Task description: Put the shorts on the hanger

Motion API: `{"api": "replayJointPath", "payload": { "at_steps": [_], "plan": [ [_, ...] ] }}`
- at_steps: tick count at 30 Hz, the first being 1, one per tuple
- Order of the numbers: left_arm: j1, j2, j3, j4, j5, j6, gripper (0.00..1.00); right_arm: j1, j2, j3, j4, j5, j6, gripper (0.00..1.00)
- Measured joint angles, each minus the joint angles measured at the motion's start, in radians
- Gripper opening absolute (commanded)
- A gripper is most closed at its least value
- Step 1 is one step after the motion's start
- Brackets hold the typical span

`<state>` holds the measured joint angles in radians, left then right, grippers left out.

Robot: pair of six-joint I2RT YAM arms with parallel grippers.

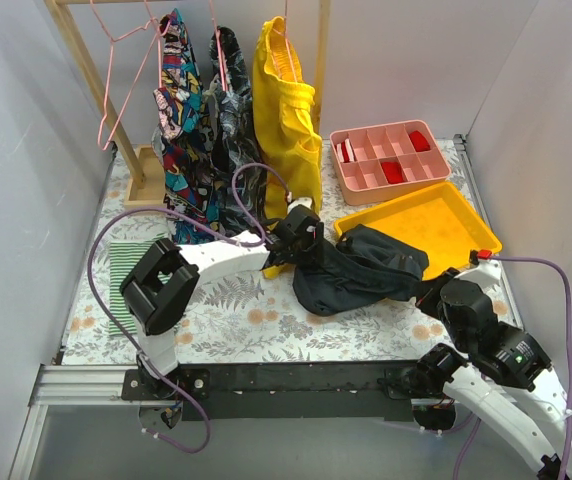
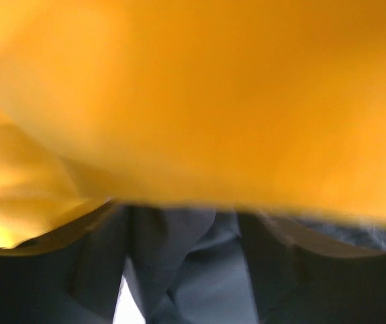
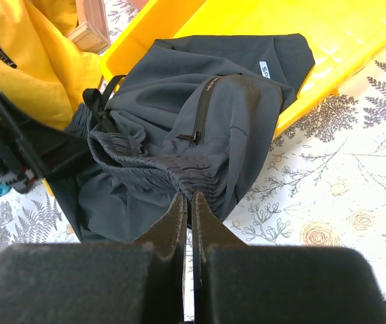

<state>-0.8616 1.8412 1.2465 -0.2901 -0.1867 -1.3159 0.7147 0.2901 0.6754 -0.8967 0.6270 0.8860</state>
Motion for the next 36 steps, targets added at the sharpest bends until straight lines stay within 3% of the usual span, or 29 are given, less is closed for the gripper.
{"api": "replayJointPath", "payload": {
  "at_steps": [1,5,6,8,9,17,24,31,36],
  "plan": [
    [-0.001,-0.017,-0.024,0.012,0.018,-0.001,0.53,0.0,0.002,0.001,0.0,0.0,-0.002,0.01],
    [-0.006,-0.058,-0.085,0.041,0.067,-0.017,0.31,0.0,0.016,0.003,0.003,0.002,-0.01,0.01],
    [-0.006,-0.063,-0.094,0.049,0.077,-0.02,0.15,0.0,0.022,0.004,0.004,0.002,-0.013,0.01],
    [-0.007,-0.072,-0.107,0.061,0.096,-0.026,0.02,0.0,0.035,0.01,0.006,0.003,-0.021,0.01],
    [-0.007,-0.084,-0.117,0.066,0.105,-0.026,0.0,0.0,0.042,0.015,0.008,0.004,-0.026,0.01],
    [-0.009,-0.405,-0.272,0.062,0.171,-0.029,0.0,0.0,0.176,0.157,0.087,0.029,-0.114,0.01],
    [0.005,-0.795,-0.217,-0.088,-0.012,0.079,0.0,0.0,0.436,0.472,0.238,0.034,-0.279,0.01],
    [0.035,-0.818,0.102,-0.113,-0.187,0.241,0.0,0.0,0.698,0.863,0.376,0.027,-0.446,0.01],
    [0.036,-0.805,0.155,-0.184,-0.226,0.258,0.0,-0.006,0.8,0.967,0.402,-0.047,-0.473,0.01]
  ]
}}
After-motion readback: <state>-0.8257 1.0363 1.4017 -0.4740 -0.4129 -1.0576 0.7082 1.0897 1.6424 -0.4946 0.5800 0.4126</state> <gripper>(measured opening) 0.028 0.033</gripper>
